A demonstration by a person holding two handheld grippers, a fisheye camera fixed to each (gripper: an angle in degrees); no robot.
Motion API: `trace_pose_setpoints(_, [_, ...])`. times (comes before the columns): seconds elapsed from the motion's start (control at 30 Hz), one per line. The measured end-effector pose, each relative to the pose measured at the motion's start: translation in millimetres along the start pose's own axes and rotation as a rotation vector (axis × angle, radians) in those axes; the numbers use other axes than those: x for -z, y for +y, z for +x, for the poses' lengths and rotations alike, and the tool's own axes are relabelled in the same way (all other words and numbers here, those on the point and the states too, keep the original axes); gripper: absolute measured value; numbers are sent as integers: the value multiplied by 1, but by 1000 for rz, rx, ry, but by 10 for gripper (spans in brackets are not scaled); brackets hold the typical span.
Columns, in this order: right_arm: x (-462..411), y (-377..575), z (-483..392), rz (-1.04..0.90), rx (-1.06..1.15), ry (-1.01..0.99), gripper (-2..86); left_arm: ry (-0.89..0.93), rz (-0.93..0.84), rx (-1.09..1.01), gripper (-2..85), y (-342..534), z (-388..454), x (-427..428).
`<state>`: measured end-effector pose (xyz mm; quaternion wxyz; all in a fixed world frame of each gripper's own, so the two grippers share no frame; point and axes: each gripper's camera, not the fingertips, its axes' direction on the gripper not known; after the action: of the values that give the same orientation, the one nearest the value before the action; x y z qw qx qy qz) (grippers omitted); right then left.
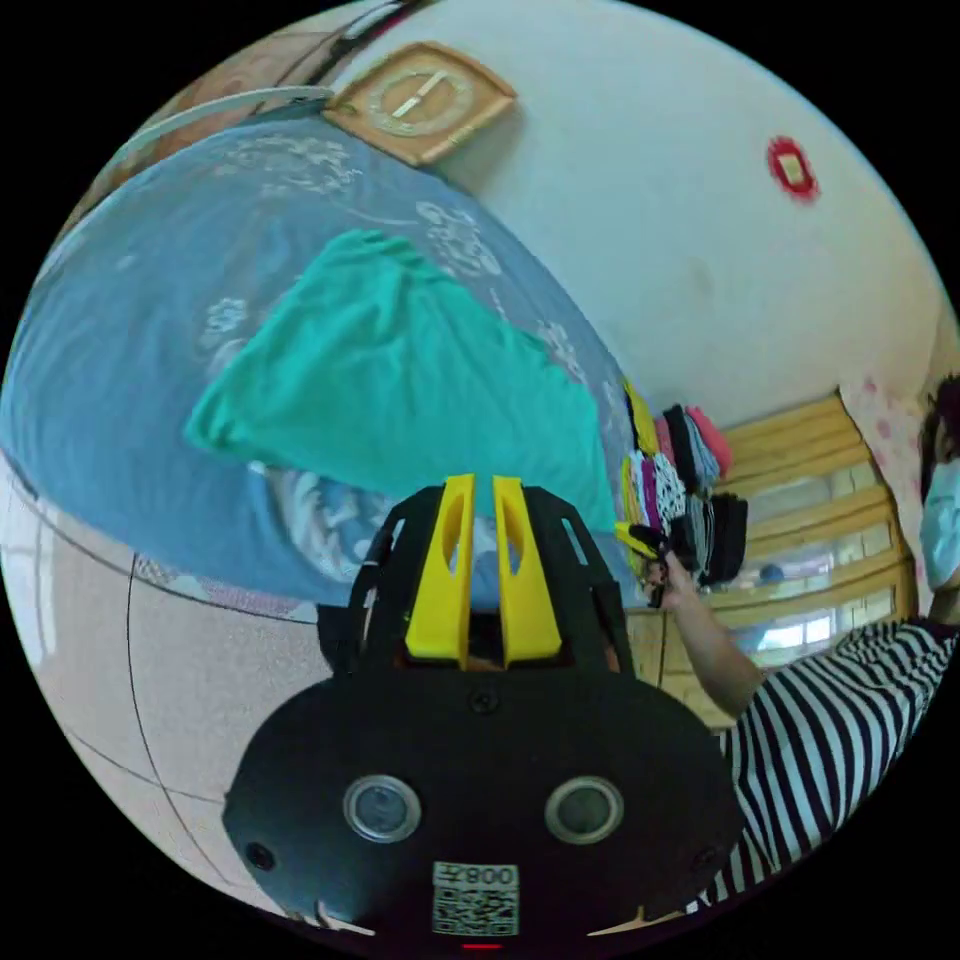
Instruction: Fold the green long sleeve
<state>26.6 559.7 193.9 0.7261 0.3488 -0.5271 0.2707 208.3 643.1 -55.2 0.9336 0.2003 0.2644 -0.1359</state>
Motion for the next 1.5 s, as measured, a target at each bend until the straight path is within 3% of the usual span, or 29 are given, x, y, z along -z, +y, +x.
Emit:
trace_pose_setpoints(0.23, [11, -11, -60, -2, 128, 21, 4, -46, -204, -636, 87, -8, 207, -191])
trace_pose_setpoints(0.4, [-4, -31, -84, -31, 201, -8, 7, -300, -267, -894, 76, 12, 294, -312])
trace_pose_setpoints(0.47, [-12, -40, -92, -56, 244, 51, 10, -381, -232, -874, 49, 15, 301, -329])
trace_pose_setpoints(0.67, [11, -70, -41, 127, 145, 14, 49, -215, -150, -581, 22, 3, 275, -333])
trace_pose_setpoints(0.87, [-8, -145, 16, 135, 9, -66, 97, -205, -170, -617, 19, 21, 295, -375])
trace_pose_setpoints(1.13, [-39, -215, 37, 95, -45, 3, 102, -179, -204, -639, 17, 35, 312, -423])
trace_pose_setpoints(1.5, [-55, -233, 46, 47, -23, -27, 17, -116, -240, -672, 14, 35, 327, -431])
